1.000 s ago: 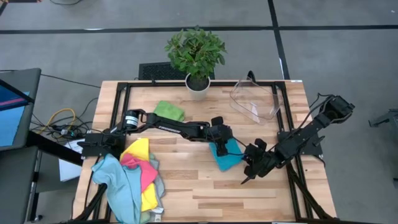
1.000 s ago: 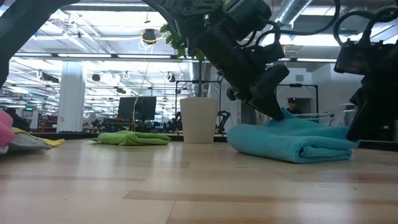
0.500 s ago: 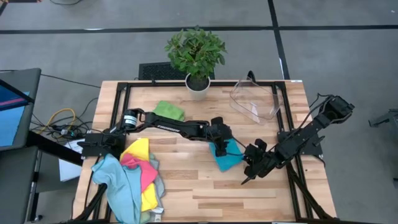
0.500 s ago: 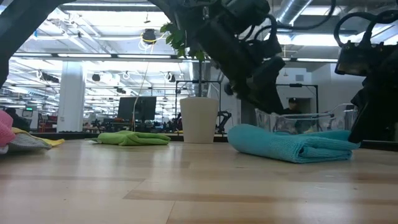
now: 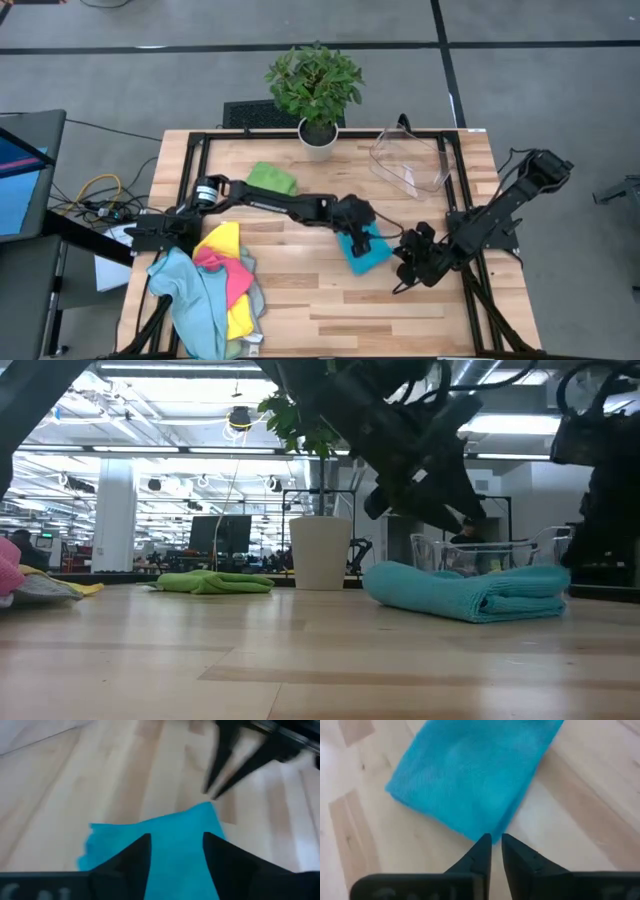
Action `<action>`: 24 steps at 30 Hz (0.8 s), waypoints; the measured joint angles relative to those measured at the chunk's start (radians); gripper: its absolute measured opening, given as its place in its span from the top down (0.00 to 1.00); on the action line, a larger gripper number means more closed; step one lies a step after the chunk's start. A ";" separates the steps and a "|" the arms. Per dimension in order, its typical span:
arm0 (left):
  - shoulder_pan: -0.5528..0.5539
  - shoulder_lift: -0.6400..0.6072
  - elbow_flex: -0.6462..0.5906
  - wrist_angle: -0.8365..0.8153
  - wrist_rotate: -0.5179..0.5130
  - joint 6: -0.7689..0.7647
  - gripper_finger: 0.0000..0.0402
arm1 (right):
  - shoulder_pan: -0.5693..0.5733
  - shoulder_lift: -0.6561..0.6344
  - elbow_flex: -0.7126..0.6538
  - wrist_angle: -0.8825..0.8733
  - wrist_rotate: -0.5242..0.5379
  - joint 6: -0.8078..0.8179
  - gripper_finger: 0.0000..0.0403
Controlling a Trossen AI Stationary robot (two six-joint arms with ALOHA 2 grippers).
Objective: Fold microfiber towels
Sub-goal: Fold the blue microfiber towel
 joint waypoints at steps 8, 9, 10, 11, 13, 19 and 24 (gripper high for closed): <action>-0.052 0.001 -0.069 0.037 -0.135 0.018 0.77 | 0.028 -0.068 0.000 0.128 0.150 -0.063 0.71; -0.053 0.001 -0.076 0.054 -0.140 0.018 0.79 | 0.021 -0.055 0.000 0.135 0.153 -0.067 0.71; -0.053 0.001 -0.084 0.070 -0.140 0.018 0.81 | 0.012 -0.032 0.000 0.146 0.152 -0.068 0.71; -0.053 0.001 -0.095 0.086 -0.140 0.017 0.82 | 0.004 -0.005 0.000 0.161 0.151 -0.070 0.71; -0.052 0.001 -0.117 0.104 -0.140 0.006 0.85 | -0.006 0.048 0.000 0.192 0.151 -0.070 0.71; -0.051 0.022 -0.148 0.131 -0.140 -0.006 0.90 | -0.010 0.213 0.000 0.214 0.144 0.009 0.71; -0.047 0.024 -0.211 0.193 -0.152 -0.031 0.92 | -0.001 0.319 0.000 0.214 0.131 0.115 0.71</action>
